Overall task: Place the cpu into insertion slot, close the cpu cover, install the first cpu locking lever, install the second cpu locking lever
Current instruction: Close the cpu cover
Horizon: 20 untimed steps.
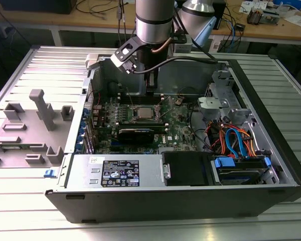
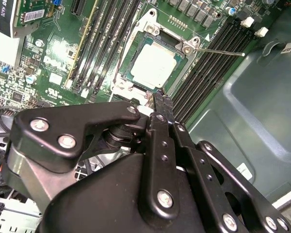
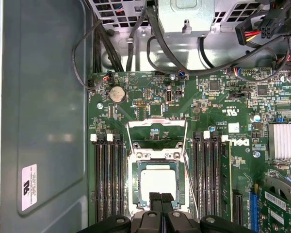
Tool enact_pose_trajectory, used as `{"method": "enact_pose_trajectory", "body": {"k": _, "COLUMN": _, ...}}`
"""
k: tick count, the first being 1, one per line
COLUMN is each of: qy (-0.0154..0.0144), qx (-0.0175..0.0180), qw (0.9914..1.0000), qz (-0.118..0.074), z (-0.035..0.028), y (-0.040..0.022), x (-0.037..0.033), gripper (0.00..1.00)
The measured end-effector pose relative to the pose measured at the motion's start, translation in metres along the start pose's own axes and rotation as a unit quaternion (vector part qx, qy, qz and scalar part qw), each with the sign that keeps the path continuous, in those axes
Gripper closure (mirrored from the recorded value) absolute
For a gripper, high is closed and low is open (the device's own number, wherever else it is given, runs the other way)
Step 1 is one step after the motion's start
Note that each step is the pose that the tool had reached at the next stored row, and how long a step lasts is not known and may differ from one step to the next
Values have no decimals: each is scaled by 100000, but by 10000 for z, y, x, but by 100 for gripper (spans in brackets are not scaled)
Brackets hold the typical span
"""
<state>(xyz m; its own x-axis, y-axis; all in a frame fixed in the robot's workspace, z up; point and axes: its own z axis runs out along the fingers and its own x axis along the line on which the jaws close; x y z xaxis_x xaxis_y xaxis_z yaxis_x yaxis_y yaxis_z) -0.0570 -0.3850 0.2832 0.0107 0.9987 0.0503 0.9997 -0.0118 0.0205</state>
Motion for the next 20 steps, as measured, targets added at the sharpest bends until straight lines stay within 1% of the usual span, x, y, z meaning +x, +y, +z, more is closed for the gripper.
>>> {"method": "enact_pose_trajectory", "body": {"k": 7, "qy": -67, "qx": 1, "qw": 100000, "qz": -4, "z": -11, "y": 0, "x": 0, "gripper": 89}}
{"method": "enact_pose_trajectory", "body": {"k": 10, "qy": -68, "qx": 2, "qw": 100000, "qz": -2, "z": -10, "y": 19, "x": 0, "gripper": 89}}
{"method": "enact_pose_trajectory", "body": {"k": 20, "qy": -66, "qx": 2, "qw": 100000, "qz": 0, "z": -10, "y": 38, "x": 1, "gripper": 89}}
